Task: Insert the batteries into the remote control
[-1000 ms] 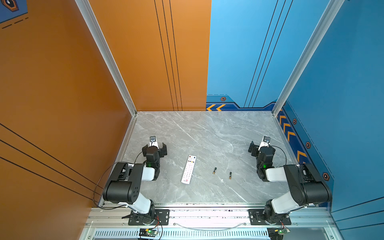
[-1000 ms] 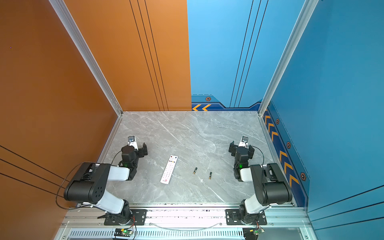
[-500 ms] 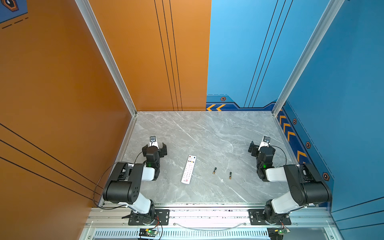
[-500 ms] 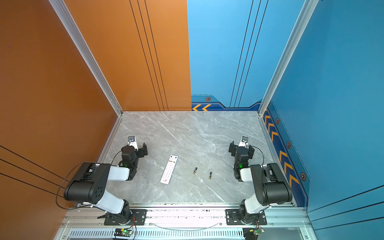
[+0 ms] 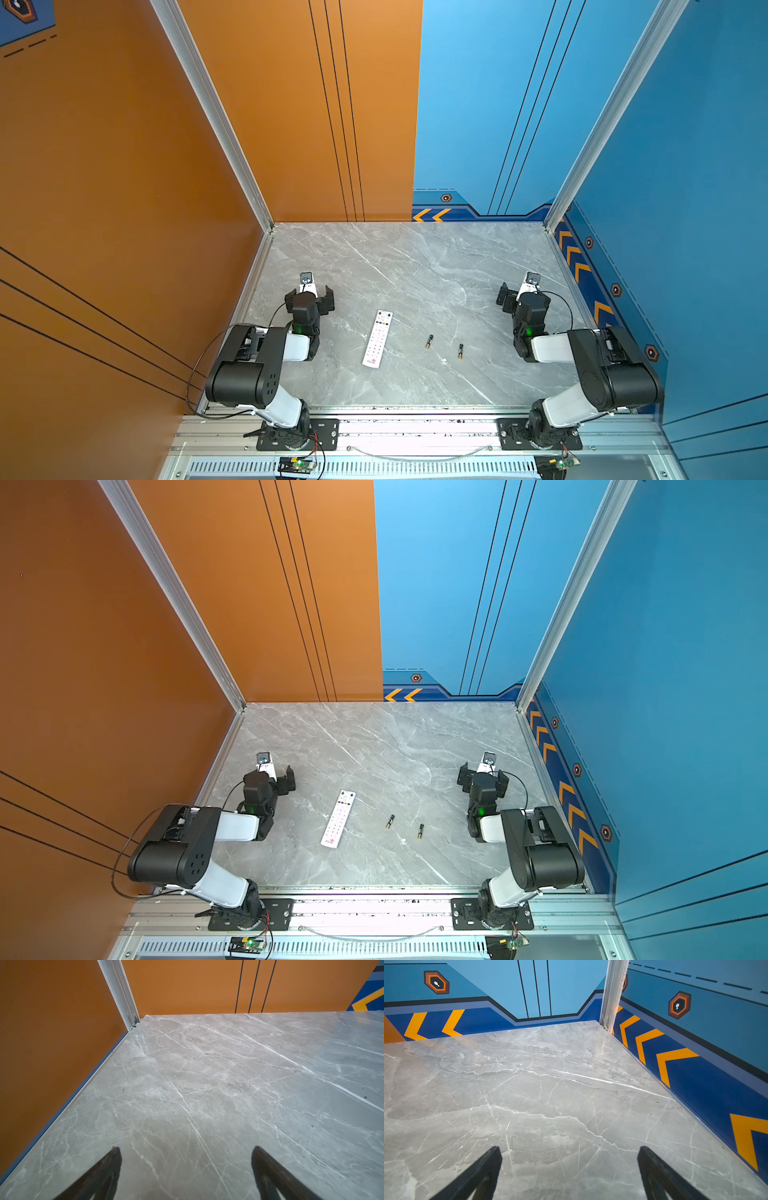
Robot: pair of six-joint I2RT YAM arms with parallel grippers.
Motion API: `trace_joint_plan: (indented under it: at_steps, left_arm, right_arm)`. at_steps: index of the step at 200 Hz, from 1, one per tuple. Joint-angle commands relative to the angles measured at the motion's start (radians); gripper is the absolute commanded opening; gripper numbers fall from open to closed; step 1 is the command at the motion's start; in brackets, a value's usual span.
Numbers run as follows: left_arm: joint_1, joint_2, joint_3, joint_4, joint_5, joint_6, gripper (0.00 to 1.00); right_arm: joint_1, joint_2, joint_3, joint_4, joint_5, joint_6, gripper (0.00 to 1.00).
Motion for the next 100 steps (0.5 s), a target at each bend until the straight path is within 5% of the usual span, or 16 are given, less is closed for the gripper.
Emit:
trace_joint_plan:
  at_steps: [1,22,52,74,100]
  left_arm:
    - [0.004,-0.071,0.04,-0.094,0.007,0.011,0.98]
    - [0.005,-0.154,0.079,-0.256,-0.013,0.007,0.98]
    - [-0.009,-0.282,0.132,-0.497,-0.057,-0.002,0.98]
    - [-0.037,-0.336,0.247,-0.787,-0.226,-0.1,0.98]
    - [-0.07,-0.363,0.335,-0.973,-0.257,-0.128,0.98]
  right_arm:
    - [0.001,-0.028,0.01,-0.022,0.007,-0.02,1.0]
    - [0.013,-0.045,0.015,-0.04,0.014,-0.036,1.0]
    - [0.034,-0.172,0.124,-0.337,0.066,-0.039,1.0]
    - [0.045,-0.199,0.162,-0.417,0.082,-0.029,1.0]
    - [0.07,-0.245,0.255,-0.63,0.119,0.047,1.0]
